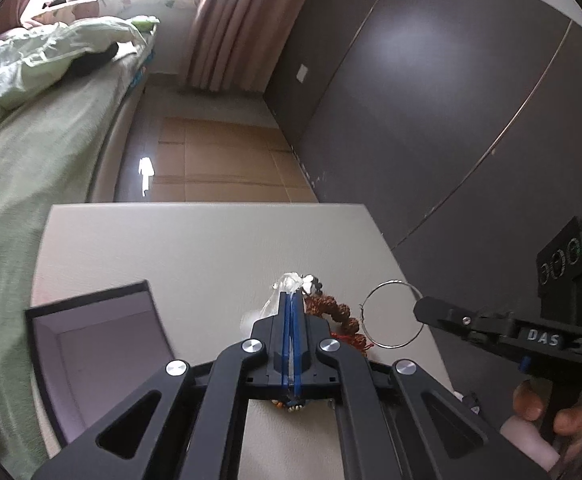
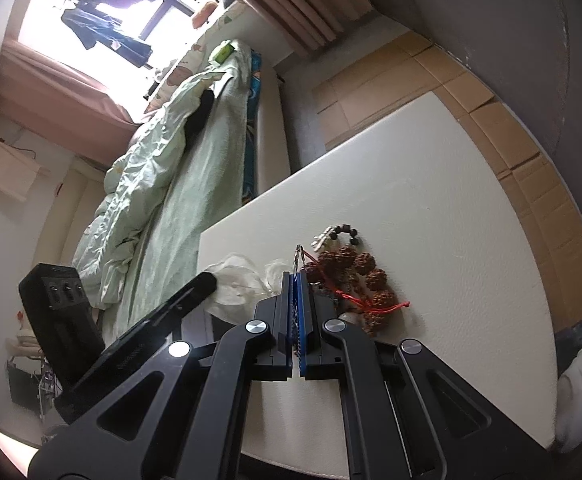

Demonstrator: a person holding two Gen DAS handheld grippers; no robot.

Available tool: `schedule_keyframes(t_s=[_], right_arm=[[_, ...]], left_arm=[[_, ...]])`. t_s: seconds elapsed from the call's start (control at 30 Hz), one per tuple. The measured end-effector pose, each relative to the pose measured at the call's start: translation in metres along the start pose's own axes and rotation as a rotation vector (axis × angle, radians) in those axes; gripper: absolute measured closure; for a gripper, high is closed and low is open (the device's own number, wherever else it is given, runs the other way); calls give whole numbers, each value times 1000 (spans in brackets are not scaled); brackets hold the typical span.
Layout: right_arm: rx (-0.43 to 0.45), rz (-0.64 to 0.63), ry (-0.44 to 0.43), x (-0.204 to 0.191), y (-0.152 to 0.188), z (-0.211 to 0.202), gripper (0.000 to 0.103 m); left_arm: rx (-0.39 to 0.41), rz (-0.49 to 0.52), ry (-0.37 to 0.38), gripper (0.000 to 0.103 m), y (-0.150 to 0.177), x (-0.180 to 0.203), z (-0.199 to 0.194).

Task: Organize jewelry
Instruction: 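Carry the tissue into the black box and open the left gripper while the right lifts the bangle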

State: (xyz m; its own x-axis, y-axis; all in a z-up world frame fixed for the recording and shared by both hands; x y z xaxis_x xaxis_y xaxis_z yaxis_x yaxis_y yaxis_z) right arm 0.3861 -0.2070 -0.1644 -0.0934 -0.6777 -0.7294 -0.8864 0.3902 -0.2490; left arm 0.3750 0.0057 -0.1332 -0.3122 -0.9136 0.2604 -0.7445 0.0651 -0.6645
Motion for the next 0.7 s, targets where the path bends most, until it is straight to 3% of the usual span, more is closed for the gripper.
schedule_keyframes(t_s=[0.37,0.7], right_arm=[[48,-67,-87,-30,15,-22,100],[30,-112,-123,-64,33,-7,100]], left_arm=[[149,14,-55,103,-2,0,-85],[130,-37,-88,103,15,-32,-105]])
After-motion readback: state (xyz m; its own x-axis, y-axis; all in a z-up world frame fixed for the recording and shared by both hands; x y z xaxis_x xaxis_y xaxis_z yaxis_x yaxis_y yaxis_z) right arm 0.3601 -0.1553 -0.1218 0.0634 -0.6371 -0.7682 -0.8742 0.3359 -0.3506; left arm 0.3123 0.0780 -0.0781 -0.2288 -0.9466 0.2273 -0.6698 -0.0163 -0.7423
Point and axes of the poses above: each gripper's, at about its wrist camera, not at the fingertips, and z roughly the way its jaws point, x to its right, y to its underside, the point moved 2 cm from there along z, roughly the way its jaws point, and after that the axes turned 10 degrees about z, right-handed, at the moved point
